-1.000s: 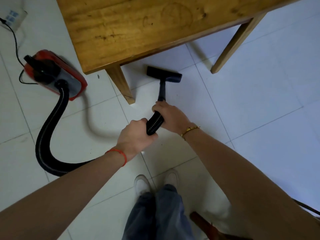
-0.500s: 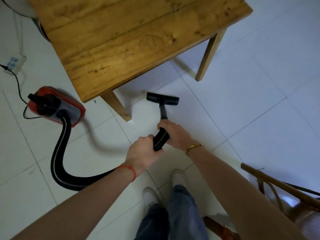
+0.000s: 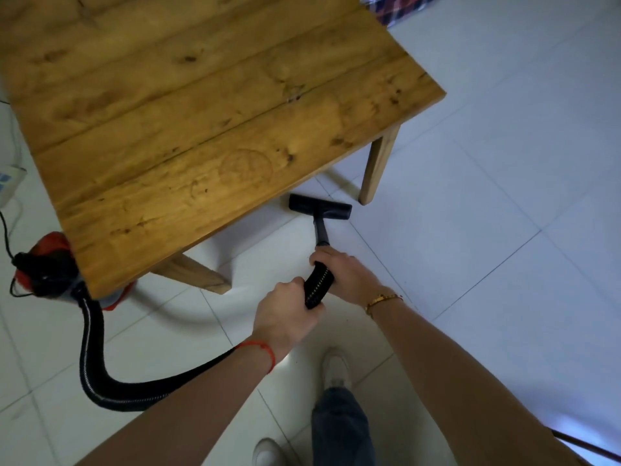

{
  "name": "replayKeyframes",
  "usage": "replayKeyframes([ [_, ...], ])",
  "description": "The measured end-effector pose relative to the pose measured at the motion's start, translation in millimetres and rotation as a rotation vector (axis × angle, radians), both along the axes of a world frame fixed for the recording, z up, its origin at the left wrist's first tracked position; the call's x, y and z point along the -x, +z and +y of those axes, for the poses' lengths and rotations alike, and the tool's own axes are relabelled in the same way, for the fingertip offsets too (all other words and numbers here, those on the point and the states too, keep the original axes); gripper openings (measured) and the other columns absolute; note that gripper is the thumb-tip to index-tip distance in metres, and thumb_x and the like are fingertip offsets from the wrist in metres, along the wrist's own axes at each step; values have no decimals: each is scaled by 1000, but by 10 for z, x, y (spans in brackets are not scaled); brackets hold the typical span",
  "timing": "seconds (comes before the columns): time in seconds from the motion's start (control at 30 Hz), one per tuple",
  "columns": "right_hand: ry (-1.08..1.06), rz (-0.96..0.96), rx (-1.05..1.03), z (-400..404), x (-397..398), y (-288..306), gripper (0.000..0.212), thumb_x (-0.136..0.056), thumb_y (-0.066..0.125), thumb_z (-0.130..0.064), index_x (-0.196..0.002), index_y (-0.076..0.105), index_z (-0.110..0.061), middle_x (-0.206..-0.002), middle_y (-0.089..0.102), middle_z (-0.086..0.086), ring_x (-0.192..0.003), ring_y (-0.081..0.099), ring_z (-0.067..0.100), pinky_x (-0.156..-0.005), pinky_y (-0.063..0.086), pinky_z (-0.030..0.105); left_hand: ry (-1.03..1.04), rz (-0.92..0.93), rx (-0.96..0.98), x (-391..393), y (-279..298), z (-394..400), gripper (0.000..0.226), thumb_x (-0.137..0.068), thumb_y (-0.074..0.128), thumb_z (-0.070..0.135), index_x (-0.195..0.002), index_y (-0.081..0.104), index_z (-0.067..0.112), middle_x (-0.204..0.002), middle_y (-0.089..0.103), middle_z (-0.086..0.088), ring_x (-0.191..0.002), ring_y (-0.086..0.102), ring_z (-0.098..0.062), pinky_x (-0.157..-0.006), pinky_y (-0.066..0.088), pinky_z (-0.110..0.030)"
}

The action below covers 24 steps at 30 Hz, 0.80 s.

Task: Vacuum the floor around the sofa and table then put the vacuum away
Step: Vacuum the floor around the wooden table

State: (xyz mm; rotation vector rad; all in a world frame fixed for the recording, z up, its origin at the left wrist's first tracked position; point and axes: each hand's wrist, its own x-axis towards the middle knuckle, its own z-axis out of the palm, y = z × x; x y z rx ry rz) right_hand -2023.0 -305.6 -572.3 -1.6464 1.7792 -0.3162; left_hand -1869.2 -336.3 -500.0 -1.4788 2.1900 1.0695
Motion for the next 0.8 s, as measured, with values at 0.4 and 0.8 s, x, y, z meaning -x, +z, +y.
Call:
replayKeyframes([
  [0.4, 54, 34, -11, -813, 860, -199, 25, -82, 61, -9, -106, 53, -5, -112, 52, 10, -87, 57, 29, -70, 46, 34, 84, 2, 30, 856, -212, -676, 17, -82, 57, 33, -86, 54, 17, -72, 59, 1, -60, 55, -14, -46, 34, -25],
  [0.8, 59, 36, -40, -938, 901, -180, 28, -82, 65, -12, -106, 53, -8, -112, 52, 8, -91, 57, 27, -70, 40, 29, 68, -9, 33, 900, -154, -828, 18, -82, 58, 34, -83, 52, 17, -67, 56, 3, -56, 53, -12, -45, 32, -24],
])
